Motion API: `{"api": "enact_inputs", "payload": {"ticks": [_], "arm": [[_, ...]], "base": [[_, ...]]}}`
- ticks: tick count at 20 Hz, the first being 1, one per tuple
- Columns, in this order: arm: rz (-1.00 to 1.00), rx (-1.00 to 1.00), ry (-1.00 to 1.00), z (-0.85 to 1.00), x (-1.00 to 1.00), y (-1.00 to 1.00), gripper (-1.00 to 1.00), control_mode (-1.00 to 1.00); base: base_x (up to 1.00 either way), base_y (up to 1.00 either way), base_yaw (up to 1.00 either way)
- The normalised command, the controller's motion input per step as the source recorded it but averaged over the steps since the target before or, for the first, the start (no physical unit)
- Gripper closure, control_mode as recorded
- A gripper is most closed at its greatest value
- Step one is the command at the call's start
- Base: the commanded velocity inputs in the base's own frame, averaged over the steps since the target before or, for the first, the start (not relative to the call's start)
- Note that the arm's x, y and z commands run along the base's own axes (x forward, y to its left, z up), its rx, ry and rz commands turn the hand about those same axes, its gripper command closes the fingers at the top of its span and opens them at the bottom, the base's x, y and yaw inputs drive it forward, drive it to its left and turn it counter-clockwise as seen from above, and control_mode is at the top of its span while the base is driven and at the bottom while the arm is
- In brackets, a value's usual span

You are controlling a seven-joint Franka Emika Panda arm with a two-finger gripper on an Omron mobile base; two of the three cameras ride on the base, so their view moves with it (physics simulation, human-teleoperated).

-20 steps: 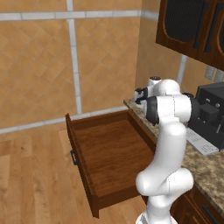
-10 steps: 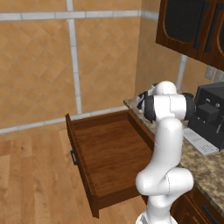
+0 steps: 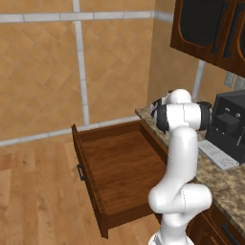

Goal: Pick the measuring cup from the drawer and place it on the counter.

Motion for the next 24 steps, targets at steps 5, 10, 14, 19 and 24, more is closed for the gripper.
{"api": "enact_inputs", "payload": {"ticks": [5, 10, 14, 19, 24], "arm": [[0.0, -0.01, -0.03, 0.86, -0.26, 0.34, -1.0, -1.0], [0.04, -0.07, -0.04, 1.0, -0.81, 0.93, -1.0, -1.0], [0.06, 0.0, -0.16, 0.73, -1.0, 0.43, -1.0, -1.0], [0.07, 0.0, -0.31, 0.38, -1.0, 0.16, -1.0, -1.0], [0.09, 0.0, -0.29, 0.23, -1.0, 0.37, -1.0, -1.0]], "base": [[0.0, 0.0, 0.0], [0.0, 0.0, 0.0], [0.0, 0.0, 0.0], [0.0, 0.0, 0.0], [0.0, 0.0, 0.0]]}}
